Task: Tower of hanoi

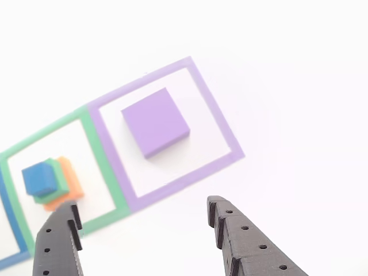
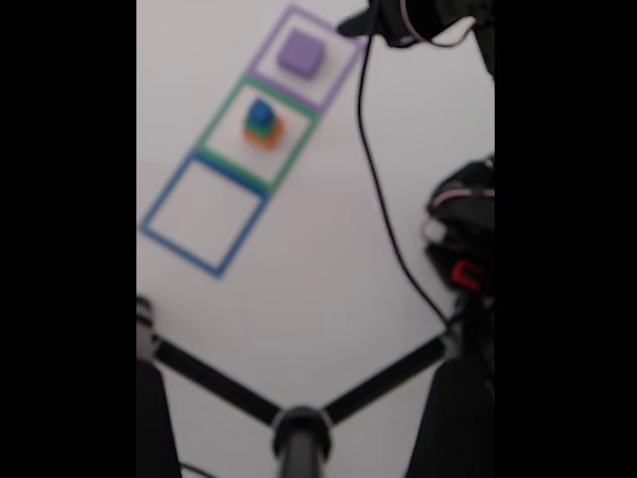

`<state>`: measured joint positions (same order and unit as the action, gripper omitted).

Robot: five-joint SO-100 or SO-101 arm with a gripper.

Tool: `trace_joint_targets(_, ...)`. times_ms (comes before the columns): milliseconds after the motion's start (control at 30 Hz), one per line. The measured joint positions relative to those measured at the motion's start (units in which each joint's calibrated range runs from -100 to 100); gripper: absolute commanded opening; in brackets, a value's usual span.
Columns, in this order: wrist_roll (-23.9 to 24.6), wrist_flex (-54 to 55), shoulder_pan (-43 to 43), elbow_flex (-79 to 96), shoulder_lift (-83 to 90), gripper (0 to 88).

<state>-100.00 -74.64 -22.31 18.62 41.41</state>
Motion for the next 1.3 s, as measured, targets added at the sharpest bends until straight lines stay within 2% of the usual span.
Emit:
trace_joint_targets(200, 0.0, 20.9, -1.2, 20.5, 1.8, 35.7)
trace_joint_targets(367, 0.0, 42.9, -1.4, 36.4, 1.4, 42.0)
trace_joint_targets(600, 0.0, 72.5, -1.8, 53.5, -4.9, 43.1)
trace_joint_targets(933, 0.0, 100.5, -2.0, 56.6, -25.2, 43.2)
trace_joint_targets(1300, 0.0, 121.2, -2.0, 54.7, -46.4, 42.8)
